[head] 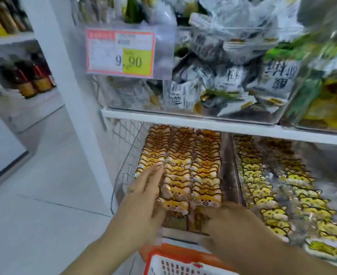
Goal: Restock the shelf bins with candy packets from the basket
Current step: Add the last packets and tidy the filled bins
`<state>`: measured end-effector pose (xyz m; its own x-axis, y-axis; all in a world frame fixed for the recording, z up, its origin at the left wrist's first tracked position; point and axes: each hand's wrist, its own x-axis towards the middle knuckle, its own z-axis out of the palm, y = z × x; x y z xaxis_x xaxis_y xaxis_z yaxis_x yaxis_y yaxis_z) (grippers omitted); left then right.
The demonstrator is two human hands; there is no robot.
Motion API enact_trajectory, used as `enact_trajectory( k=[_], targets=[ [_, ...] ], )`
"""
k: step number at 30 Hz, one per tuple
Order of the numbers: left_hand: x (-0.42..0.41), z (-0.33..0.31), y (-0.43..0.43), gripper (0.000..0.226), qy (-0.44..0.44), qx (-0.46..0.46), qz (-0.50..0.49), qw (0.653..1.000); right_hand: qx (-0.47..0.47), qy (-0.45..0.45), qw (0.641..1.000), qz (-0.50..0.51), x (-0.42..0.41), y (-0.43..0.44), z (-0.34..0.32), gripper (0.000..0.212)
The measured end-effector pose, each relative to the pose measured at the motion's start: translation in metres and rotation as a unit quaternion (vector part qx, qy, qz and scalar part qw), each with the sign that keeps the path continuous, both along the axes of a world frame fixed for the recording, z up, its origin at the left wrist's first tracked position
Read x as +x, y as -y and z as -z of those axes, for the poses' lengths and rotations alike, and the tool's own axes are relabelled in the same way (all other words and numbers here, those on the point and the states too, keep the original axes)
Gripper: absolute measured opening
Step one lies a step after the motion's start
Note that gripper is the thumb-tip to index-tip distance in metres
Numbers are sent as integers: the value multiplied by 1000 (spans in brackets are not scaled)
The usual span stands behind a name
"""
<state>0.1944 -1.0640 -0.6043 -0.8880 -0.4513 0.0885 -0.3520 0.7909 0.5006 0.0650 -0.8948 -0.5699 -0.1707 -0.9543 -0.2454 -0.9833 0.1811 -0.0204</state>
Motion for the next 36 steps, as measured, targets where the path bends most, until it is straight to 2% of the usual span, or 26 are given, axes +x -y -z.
enact_trajectory(
  k=[1,5,8,11,15,19,22,24,26,27,28,32,33,36],
  targets=[
    [3,-1,4,82,9,5,-5,1000,28,10,1000,9,3,4,-9,34],
    [9,-6,20,72,75,-52,18,996,-48,92,977,185,6,14,-17,24],
    [-4,-11,24,64,95,-88,49,990,-129,85,965,210,19,39,-8,46],
    [-16,-5,25,62,116,-129,86,981,-107,63,960,252,21,50,12,55],
    [-14,11,32,53,42,-63,60,995,-145,24,939,310,18,48,30,49],
    [-12,17,32,43,-38,-79,75,993,-212,5,928,307,26,55,47,39],
    [-9,18,32,31,-69,-80,72,992,-213,-35,929,302,30,62,47,48],
    [-8,17,31,28,-66,-81,62,993,-254,-72,905,334,38,61,46,55],
    [-9,15,31,30,-55,-86,61,993,-349,-61,879,320,55,57,48,41],
    [-10,15,32,33,-53,-87,62,993,-366,-41,879,302,66,55,50,30],
    [-11,15,33,38,-49,-88,62,993,-351,-17,889,294,75,54,52,27],
    [-13,15,34,50,-10,-131,73,989,-125,11,945,302,87,49,51,79],
    [-13,15,34,50,-4,-135,76,988,-109,15,946,306,88,48,45,82],
    [-14,16,35,53,13,-144,81,986,-78,22,946,313,86,50,32,70]
  ],
)
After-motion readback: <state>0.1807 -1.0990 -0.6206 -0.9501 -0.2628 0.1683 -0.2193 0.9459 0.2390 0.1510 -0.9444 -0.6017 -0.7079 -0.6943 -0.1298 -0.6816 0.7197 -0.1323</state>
